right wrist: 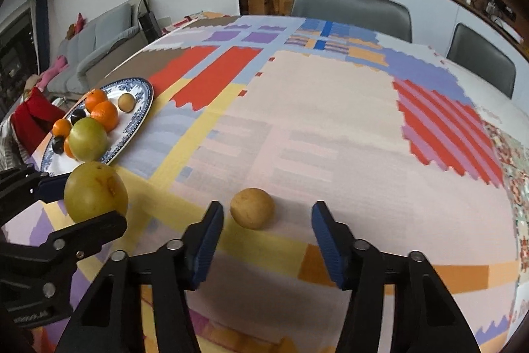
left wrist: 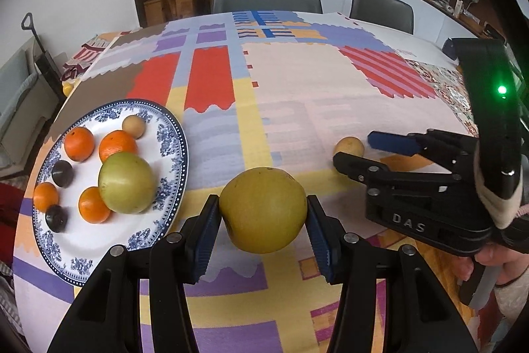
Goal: Organize fruits
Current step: 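Grasp the large pomelo with the left tool while the right tool grasps the small brown fruit, then carry the pomelo and brown fruit over the plate with both tools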
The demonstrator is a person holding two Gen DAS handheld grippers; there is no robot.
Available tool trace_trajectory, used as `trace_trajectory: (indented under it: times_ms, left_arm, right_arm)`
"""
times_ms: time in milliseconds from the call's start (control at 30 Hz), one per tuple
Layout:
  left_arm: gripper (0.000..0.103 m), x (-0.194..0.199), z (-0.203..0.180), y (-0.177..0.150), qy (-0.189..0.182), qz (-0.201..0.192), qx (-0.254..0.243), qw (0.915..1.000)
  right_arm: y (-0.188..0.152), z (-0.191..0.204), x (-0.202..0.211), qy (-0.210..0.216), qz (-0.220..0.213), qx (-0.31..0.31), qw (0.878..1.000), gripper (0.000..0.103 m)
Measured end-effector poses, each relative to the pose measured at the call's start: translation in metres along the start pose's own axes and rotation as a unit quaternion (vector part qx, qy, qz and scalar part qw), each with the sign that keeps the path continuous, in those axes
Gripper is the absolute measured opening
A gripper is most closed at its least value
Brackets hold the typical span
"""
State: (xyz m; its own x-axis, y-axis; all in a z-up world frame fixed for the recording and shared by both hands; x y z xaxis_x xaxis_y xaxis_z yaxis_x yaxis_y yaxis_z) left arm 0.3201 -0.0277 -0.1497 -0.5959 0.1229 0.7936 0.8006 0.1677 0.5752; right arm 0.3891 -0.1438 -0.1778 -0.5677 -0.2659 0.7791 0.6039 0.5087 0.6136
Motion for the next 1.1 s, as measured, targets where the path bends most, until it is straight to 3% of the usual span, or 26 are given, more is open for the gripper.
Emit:
trace_trajectory:
  times_ms: [267,767,1100]
  left_arm:
    - [0.05,-0.002,0.005,0.001,-0.002,0.0,0.008,1.0]
    - [0.05,0.031,0.01,-0.003,-0.011,-0.025,0.01,0.9996]
    - [0.05,0.063,0.034,-0.014,-0.008,-0.043,0.027,0.9987]
  right_arm:
    - [0.001,0.006,-0.009,0.017,0.004,-0.006,1.0,0.031]
    - [0.005,0.024,0.041,0.015,-0.037,-0.007,0.999,0.031]
    - [0.012,0.053,0.073,0.026,-0.066,0.005,0.997,0.031]
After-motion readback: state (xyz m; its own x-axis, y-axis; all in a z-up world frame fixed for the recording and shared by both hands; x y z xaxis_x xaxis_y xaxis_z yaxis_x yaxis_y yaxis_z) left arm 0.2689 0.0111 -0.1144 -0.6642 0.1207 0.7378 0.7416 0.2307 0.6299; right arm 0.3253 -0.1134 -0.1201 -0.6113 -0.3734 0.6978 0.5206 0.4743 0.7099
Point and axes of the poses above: each gripper's, at about its wrist camera, not at the fingertips, and x roughly against the way its jaws point, z to its left, y to its top, the point moved 8 cm from there along -x, roughly the way its jaws point, and after that the axes turned 15 degrees about x, right-handed, at the moved point
